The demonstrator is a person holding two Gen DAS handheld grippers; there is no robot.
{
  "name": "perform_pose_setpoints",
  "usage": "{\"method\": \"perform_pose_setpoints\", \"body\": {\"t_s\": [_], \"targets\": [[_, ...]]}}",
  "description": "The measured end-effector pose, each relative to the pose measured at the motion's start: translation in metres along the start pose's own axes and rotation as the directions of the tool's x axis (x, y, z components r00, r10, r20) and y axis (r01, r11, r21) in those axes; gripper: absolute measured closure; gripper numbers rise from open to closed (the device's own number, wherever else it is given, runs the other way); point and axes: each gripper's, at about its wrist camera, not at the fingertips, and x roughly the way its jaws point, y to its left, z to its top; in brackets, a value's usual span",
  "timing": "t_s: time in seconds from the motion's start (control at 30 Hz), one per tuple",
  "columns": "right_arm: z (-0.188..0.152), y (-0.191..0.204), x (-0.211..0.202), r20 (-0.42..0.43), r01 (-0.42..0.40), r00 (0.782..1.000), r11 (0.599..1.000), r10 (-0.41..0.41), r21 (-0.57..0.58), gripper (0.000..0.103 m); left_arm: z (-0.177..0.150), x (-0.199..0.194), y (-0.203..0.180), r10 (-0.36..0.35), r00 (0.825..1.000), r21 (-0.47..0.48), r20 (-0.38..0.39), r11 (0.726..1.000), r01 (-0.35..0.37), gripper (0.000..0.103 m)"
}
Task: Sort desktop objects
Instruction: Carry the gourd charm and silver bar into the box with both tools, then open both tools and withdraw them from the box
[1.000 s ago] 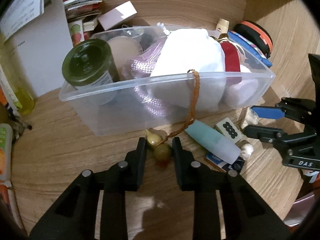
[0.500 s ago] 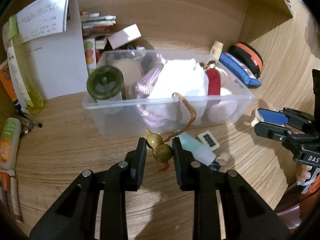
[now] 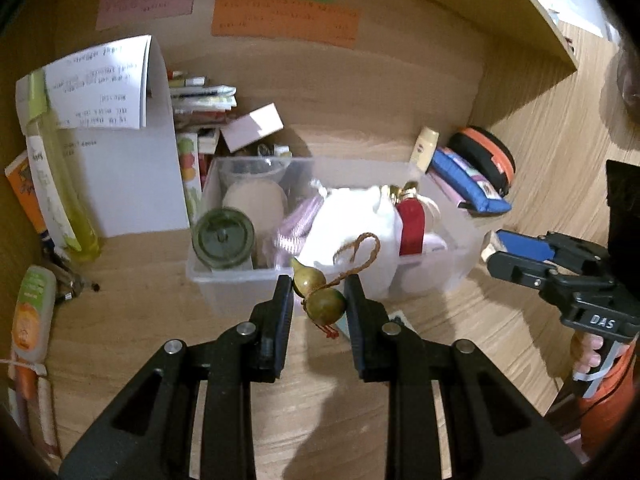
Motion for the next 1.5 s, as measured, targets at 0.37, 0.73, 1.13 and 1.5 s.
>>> {"method": "perform_pose_setpoints", "body": {"t_s": [0.37,0.73,1.13,1.5], "targets": [[0.016,-0.029,0.019,-0.012,0.044,0.999,0.998,-0.043,0.05,0.067,0.016,0.009,0.004,-0.013,1.0,-0.011,0.009,1.0,0.013,0.078],[0.03,-0.044,0.049,-0.057,0.083,0.995,0.996,-0.081,0.037,0.066,0.029,0.03,0.01,-0.001,1.0,0.01,-0.007,1.0,0.002,0.077],[0.036,-0.039,0.067,-0.086,0.137,0.986,0.99,-0.14,-0.037,0.066,0.036,0.035,0.013,0.012,1.0,0.018,0.008,1.0,-0.012,0.066],[0.038,-0.026,0.045,-0.024,0.187,0.982,0.98,-0.189,-0.062,0.048,0.034,0.011,0.002,0.022,0.998,0.05,0.058,0.998,-0.024,0.047]]}}
